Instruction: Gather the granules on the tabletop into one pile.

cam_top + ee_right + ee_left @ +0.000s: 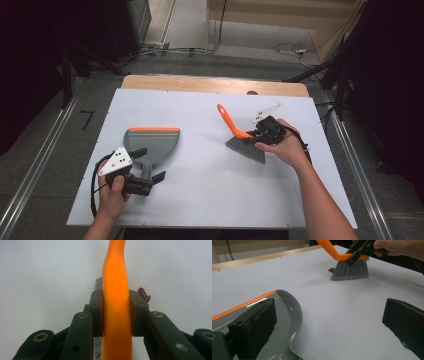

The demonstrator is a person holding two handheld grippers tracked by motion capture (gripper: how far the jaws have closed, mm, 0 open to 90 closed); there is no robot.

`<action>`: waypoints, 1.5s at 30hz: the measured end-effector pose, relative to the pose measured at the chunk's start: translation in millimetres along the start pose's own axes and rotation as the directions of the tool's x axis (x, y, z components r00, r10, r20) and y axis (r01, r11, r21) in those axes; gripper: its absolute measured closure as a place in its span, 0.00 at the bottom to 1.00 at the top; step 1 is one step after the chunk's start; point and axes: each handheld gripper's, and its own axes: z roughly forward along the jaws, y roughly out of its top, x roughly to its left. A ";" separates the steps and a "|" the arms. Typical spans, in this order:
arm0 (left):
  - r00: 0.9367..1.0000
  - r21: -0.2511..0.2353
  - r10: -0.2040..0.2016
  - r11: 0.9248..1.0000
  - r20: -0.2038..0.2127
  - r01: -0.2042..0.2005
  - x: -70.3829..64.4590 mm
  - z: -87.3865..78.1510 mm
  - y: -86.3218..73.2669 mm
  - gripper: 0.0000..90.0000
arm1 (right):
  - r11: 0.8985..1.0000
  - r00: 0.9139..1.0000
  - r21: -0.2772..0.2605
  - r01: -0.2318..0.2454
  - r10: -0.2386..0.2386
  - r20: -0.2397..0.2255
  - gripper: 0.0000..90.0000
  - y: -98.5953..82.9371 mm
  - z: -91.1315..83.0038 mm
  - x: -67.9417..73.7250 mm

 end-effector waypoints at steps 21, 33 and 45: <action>1.000 0.000 -0.002 1.000 0.005 0.002 0.0 0.3 0.3 0.00 | 1.000 0.999 -0.004 -0.024 0.024 0.033 0.75 6.0 1.1 -6.1; 1.000 -0.003 0.000 1.000 0.005 0.000 0.1 -0.2 1.0 0.00 | 1.000 0.999 -0.028 0.005 -0.004 0.042 0.76 11.9 -18.5 9.8; 1.000 -0.006 -0.003 1.000 0.003 0.003 -0.1 -0.7 1.2 0.00 | 1.000 1.000 -0.004 0.020 -0.020 -0.016 0.76 14.3 -14.3 25.0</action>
